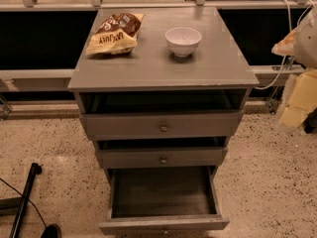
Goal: Close bottom drawer
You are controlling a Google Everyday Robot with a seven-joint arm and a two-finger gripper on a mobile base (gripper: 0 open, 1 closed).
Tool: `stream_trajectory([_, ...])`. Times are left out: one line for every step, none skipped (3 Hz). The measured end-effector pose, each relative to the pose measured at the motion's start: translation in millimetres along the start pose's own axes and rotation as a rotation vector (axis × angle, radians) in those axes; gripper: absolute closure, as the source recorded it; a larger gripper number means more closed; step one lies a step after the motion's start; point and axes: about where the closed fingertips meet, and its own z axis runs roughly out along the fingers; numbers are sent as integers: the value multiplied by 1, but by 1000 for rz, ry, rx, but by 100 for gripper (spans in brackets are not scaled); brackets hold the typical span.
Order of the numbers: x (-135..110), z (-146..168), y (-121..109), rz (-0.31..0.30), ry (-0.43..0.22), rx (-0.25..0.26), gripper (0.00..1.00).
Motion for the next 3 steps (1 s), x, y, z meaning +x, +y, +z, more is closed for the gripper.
stream_trajectory([0,0,0,0,0,0,0])
stream_trajectory([-3,11,2,-20,-38,-27,0])
stream_trajectory([7,65,18,-17,-184,-90,0])
